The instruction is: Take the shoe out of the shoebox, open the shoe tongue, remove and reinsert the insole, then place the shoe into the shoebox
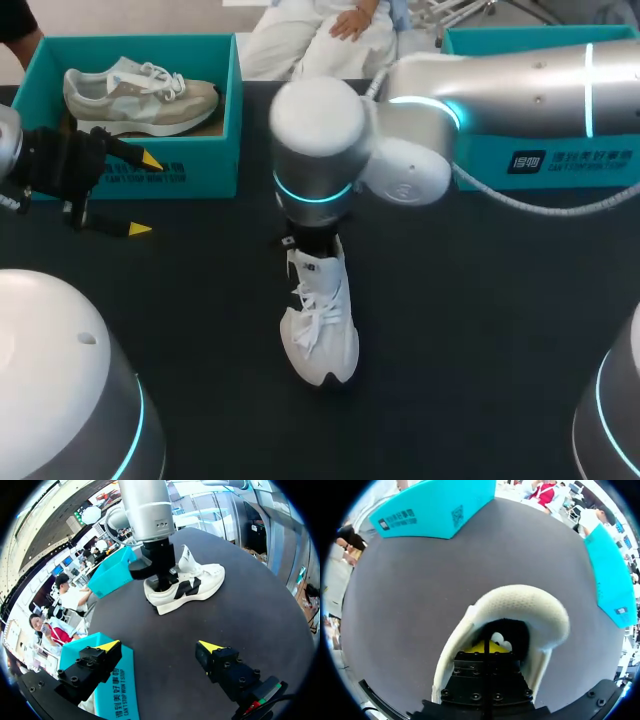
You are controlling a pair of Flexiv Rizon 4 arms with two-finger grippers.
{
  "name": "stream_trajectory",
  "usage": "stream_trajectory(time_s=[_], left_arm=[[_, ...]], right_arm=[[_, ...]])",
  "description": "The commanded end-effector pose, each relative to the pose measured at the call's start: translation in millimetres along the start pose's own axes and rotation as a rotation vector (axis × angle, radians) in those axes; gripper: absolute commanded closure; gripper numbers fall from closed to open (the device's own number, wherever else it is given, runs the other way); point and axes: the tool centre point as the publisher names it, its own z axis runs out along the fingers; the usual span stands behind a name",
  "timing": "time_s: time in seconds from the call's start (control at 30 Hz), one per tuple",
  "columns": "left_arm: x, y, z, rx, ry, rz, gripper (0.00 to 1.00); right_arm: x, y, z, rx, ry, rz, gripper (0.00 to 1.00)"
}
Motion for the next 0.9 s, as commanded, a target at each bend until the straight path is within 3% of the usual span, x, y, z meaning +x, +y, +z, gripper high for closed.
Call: stream_trajectory(time_s=[0.03, 0.3, 0.5, 0.9], left_arm=[[0.6, -0.6, -0.8, -0.003, 0.001, 0.0, 0.0], [0.6, -0.6, -0.8, -0.003, 0.001, 0.0, 0.0], [0.6, -0.6, -0.8, -0.003, 0.001, 0.0, 0.0], [0.6, -0.6, -0.8, -0.003, 0.001, 0.0, 0.0]], right_arm=[[1.2, -1.6, -25.0, -0.001, -0.105, 0.013, 1.0], [-3.8, -4.1, -43.6, 0.002, -0.213, 0.034, 1.0], [-11.4, -12.6, -39.5, 0.024, -0.308, 0.044, 1.0], [-19.3, -13.9, -18.7, 0.049, -0.358, 0.058, 1.0]])
